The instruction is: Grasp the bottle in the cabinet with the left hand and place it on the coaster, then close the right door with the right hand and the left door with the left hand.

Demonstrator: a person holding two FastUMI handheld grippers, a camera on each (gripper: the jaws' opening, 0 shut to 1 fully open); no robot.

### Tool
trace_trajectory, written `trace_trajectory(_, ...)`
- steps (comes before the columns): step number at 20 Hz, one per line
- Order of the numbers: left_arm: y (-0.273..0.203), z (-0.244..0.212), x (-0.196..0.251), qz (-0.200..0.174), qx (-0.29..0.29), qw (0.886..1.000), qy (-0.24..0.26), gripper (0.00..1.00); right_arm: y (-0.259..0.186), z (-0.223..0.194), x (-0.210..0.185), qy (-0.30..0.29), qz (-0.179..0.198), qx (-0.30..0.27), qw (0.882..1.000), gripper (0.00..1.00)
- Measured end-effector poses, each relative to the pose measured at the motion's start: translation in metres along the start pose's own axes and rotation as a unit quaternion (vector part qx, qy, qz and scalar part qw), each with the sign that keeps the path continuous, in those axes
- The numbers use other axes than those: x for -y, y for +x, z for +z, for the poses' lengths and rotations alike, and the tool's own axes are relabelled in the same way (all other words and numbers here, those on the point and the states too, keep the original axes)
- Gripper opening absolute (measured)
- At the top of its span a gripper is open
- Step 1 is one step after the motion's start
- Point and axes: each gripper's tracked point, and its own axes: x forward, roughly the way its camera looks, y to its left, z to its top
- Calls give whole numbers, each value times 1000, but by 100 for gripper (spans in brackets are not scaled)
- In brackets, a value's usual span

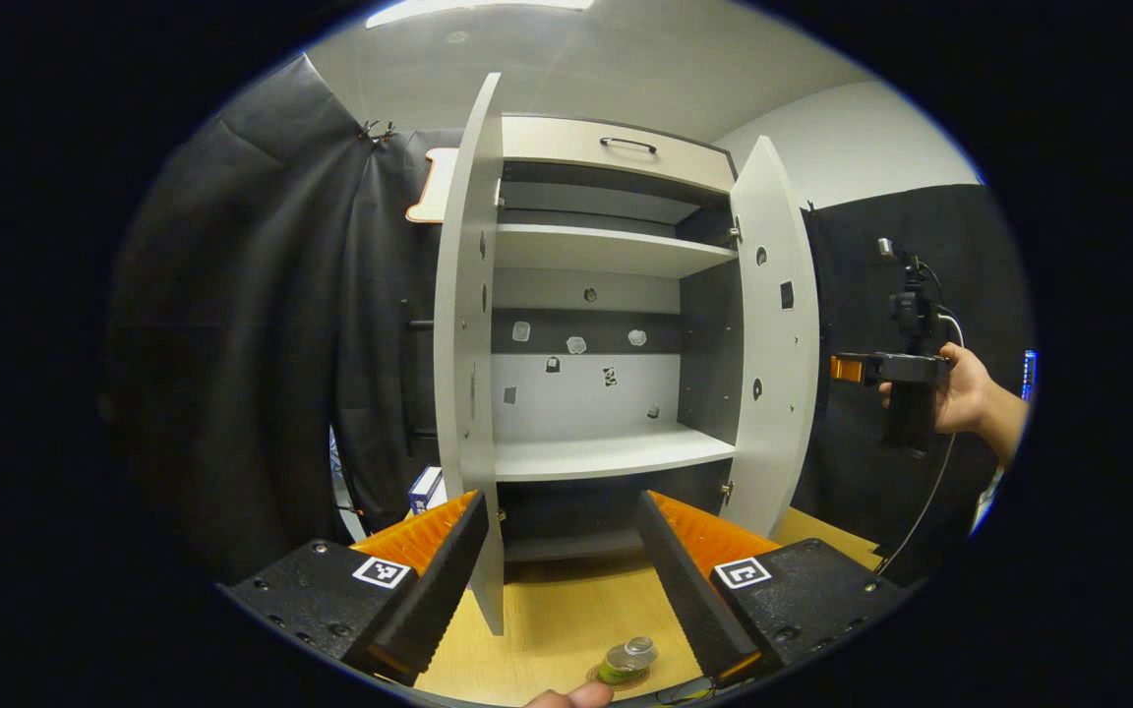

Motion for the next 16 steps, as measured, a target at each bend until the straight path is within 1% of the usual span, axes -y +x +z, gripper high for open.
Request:
trace_trajectory(2, -1, -3, -5, 4, -2, 1000, 0, 96, 3, 0, -10, 1, 6, 0, 1000, 84)
trace_trajectory(3, -2, -6, -8, 6, -5, 1000, -2, 96, 3, -2, -16, 2, 9, -1, 1000, 88)
trace_trajectory(4, -2, -7, -11, 9, -7, 1000, -3, 96, 4, -2, -21, 3, 12, -2, 1000, 88)
trace_trajectory(5, -1, -8, -16, 13, -7, 1000, -4, 94, 5, -3, -26, 5, 14, -2, 1000, 88)
trace_trajectory(6, -1, -8, -20, 16, -7, 1000, -5, 93, 6, -4, -30, 5, 16, -4, 1000, 88)
trace_trajectory(7, -3, -9, -24, 20, -7, 1000, -6, 93, 5, -6, -34, 4, 19, -5, 1000, 92)
trace_trajectory(8, -5, -9, -28, 23, -6, 1000, -6, 97, 5, -8, -40, 2, 26, -6, 1000, 89)
trace_trajectory(9, -6, -10, -33, 26, -6, 1000, -5, 96, 6, -11, -46, -1, 34, -7, 999, 94)
trace_trajectory(12, -11, -15, -51, 44, -9, 999, -4, 96, 3, -15, -65, -20, 55, -1, 998, 93)
trace_trajectory(13, -12, -18, -58, 50, -10, 999, -6, 93, 3, -17, -69, -27, 61, 1, 998, 96)
trace_trajectory(15, -14, -19, -73, 67, -13, 998, -7, 93, 2, -19, -73, -35, 68, 4, 997, 96)
trace_trajectory(16, -15, -19, -83, 76, -13, 997, -7, 96, 2, -20, -72, -31, 68, 4, 997, 96)
